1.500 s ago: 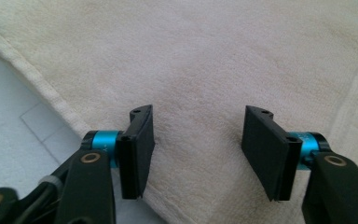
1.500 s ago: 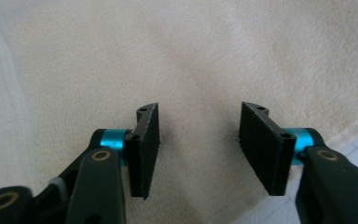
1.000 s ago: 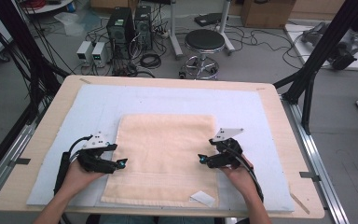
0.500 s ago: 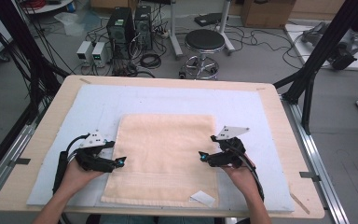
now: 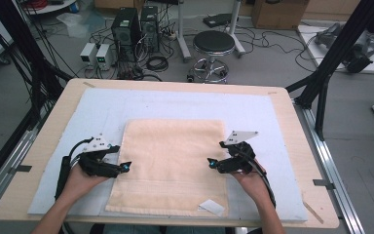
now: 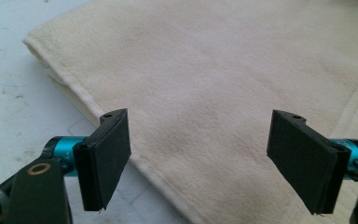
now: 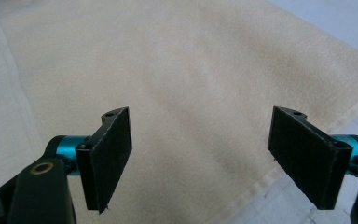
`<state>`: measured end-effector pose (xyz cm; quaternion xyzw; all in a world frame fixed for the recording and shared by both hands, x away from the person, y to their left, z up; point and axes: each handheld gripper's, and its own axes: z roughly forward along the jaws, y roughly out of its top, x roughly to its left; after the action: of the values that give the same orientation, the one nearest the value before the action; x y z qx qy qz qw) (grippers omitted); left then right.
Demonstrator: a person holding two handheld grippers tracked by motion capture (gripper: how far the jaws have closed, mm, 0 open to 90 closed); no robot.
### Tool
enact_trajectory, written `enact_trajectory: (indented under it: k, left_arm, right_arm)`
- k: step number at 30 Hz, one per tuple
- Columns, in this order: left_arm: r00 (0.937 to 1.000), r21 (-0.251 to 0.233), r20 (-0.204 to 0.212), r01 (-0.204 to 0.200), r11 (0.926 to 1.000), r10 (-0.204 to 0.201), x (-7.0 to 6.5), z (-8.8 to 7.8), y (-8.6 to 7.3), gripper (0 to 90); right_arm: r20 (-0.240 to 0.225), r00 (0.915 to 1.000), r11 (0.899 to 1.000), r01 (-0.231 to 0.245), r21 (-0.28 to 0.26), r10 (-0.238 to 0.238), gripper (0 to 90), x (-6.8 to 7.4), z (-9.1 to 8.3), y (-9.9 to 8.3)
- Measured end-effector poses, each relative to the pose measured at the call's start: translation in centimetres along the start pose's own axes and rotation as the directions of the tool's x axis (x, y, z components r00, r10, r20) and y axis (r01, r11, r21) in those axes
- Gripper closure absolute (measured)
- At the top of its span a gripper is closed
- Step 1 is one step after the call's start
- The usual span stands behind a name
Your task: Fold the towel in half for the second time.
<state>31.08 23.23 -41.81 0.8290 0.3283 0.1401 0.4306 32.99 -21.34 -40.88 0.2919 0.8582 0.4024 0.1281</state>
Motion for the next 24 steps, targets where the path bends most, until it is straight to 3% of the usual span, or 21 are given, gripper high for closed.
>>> enact_trajectory:
  k: [8, 10, 15, 18, 24]
  left_arm:
    - [0.9997, -0.018, -0.023, 0.001, 0.9998, -0.001, 1.9, 0.4, 2.1, 21.5]
    - [0.9992, -0.037, -0.026, 0.029, 0.9989, -0.03, 2.6, 0.8, 2.7, 21.5]
    - [0.9968, -0.033, -0.043, 0.066, 0.9972, -0.068, 4.8, 1.3, 4.5, 21.6]
    - [0.9915, -0.05, -0.062, 0.111, 0.9925, -0.114, 6.2, 1.6, 5.5, 22.6]
    - [0.9789, -0.047, -0.124, 0.158, 0.9863, -0.163, 8.5, 3.1, 6.8, 23.4]
  right_arm:
    - [0.009, 1.0, 1.0, -0.003, 0.017, 0.003, 20.9, -2.0, 0.1, 1.5]
    - [0.024, 0.9997, 1.0, 0.003, 0.027, -0.004, 20.9, -2.7, 0.3, 1.9]
    - [0.052, 0.9981, 0.999, -0.034, 0.027, 0.033, 21.1, -5.2, 0.5, 3.3]
    - [0.068, 0.9972, 0.999, -0.035, 0.031, 0.032, 21.1, -6.3, 0.6, 4.6]
    - [0.101, 0.9943, 0.998, -0.04, 0.041, 0.035, 21.5, -8.4, 1.7, 6.5]
